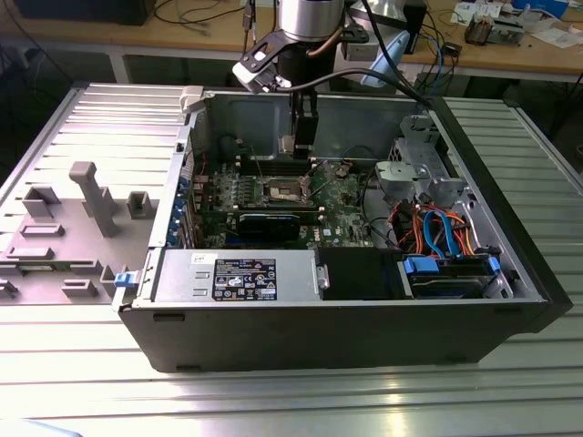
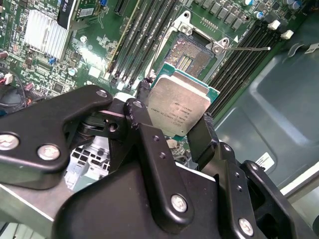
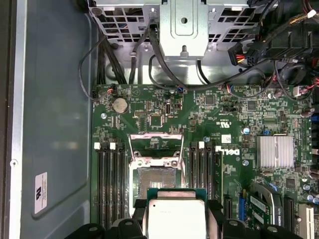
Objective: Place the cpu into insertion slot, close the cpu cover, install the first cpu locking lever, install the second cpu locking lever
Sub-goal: 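Place the cpu into insertion slot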
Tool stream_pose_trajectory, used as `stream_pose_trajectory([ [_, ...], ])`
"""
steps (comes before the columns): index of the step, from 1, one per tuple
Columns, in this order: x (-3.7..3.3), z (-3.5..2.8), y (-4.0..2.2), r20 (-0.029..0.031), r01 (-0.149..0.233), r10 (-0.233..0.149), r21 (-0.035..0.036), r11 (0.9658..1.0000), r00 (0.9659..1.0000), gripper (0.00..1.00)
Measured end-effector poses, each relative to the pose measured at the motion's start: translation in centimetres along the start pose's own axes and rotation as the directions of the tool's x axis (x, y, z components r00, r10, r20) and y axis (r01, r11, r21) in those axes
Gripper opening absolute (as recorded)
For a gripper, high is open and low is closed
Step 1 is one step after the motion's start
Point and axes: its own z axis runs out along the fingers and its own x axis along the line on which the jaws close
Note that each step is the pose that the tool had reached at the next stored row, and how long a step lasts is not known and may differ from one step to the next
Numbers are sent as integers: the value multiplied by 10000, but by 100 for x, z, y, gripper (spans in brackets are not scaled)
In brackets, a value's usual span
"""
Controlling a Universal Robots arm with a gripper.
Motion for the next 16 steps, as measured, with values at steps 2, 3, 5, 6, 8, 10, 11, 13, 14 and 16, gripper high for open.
stream_pose_trajectory([
  [2, 0, 1, 0, 1, -38, 38, 1, 10000, 10000, 55],
  [3, 0, 1, 0, 1, -53, 53, 2, 10000, 10000, 55],
  [5, 0, 2, 0, 1, -88, 88, 2, 10000, 10000, 55],
  [6, 0, 3, 0, 2, -111, 111, 3, 9999, 9999, 55],
  [8, 0, 4, 0, 3, -144, 144, 3, 9999, 9999, 55],
  [10, 0, 5, 0, 3, -206, 206, 5, 9998, 9998, 55],
  [11, 0, 5, 0, 3, -229, 229, 6, 9997, 9997, 55],
  [13, 0, 6, 1, 5, -262, 262, 6, 9997, 9997, 55],
  [14, 0, 7, 0, 5, -263, 263, 7, 9997, 9997, 55],
  [16, 0, 7, 0, 6, -148, 148, 4, 9999, 9999, 55],
])
